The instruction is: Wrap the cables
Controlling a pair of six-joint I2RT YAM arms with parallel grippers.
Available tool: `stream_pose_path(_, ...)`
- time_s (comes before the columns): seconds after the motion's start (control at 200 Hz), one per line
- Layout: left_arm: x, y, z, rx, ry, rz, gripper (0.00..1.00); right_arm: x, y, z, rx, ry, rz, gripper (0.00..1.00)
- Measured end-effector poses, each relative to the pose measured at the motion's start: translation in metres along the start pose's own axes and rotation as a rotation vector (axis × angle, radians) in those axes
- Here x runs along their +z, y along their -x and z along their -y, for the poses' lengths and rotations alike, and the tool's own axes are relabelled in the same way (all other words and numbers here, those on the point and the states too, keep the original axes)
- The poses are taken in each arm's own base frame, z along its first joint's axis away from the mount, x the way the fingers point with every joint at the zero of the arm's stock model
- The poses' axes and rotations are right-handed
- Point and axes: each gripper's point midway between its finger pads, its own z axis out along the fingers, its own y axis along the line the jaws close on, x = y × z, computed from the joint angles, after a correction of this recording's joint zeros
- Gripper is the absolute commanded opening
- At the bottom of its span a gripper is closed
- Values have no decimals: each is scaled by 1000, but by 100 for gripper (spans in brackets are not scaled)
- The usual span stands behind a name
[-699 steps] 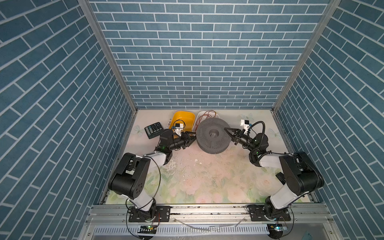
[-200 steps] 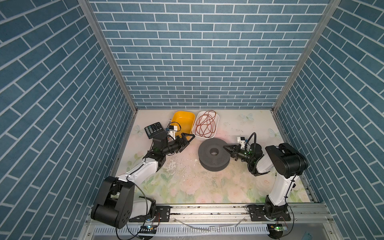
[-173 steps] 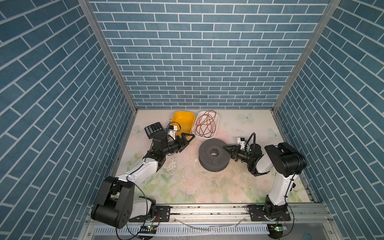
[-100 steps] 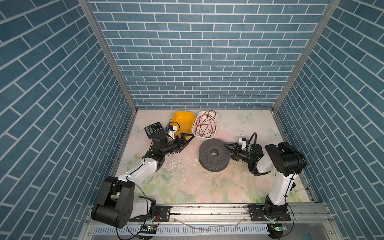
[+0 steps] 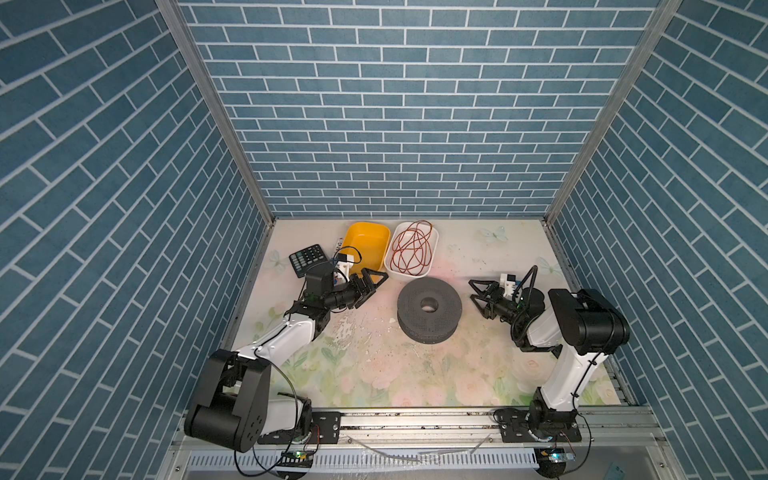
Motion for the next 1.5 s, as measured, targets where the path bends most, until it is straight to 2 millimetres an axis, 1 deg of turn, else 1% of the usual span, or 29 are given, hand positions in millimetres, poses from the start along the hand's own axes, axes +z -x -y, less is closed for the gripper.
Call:
stream_pose_path(0.08,0,-1,-4,11,20,-7,96,-8,8,-2,-18,-15,26,88)
stream_pose_path(0.185,0,-3,-8,23,44,-18,97,-19,14,-11,-70,-48,52,87)
stream_pose_path(0.295,-1,-5,-14,33,71,-27,98,-32,15,-26,-163,-126,71,89)
stream_pose_path(0.36,-1,-5,-17,42,94,-27,99,-39,20,-37,-233,-176,89,89)
stream_pose_path(0.415,-2,-2,-18,53,117,-24,100,-46,26,-50,-301,-218,112,89)
stream_pose_path(0.48,-3,5,-15,78,142,-14,100,-56,31,-63,-382,-263,141,90)
stream_pose_path(0.55,-6,14,-10,114,180,3,100,-66,35,-71,-453,-318,167,90)
stream_pose_path(0.625,-10,27,-5,160,232,27,100,-76,39,-72,-506,-392,184,89)
stream_pose_path(0.725,-18,44,0,234,309,67,100,-87,45,-67,-577,-478,209,90)
stream_pose_path(0.9,-38,66,-2,381,473,124,100,-105,60,-67,-696,-575,294,91)
stream_pose_path(1.025,-61,83,-2,525,575,214,100,-113,70,-65,-789,-634,332,97)
stream_pose_path(1.1,-81,93,-5,603,643,286,100,-118,74,-57,-826,-681,354,98)
stream_pose_path(1.17,-97,100,-16,662,712,333,100,-124,76,-47,-852,-728,375,98)
stream_pose_path(1.25,-110,106,-39,701,800,348,100,-133,77,-39,-888,-769,414,98)
stream_pose_path(1.355,-118,107,-79,731,896,327,100,-145,80,-32,-925,-815,474,98)
stream_pose_path(1.47,-118,97,-128,753,957,286,100,-152,85,-28,-959,-833,540,98)
stream_pose_path(1.5,-118,93,-140,751,965,275,100,-153,85,-24,-969,-840,551,98)
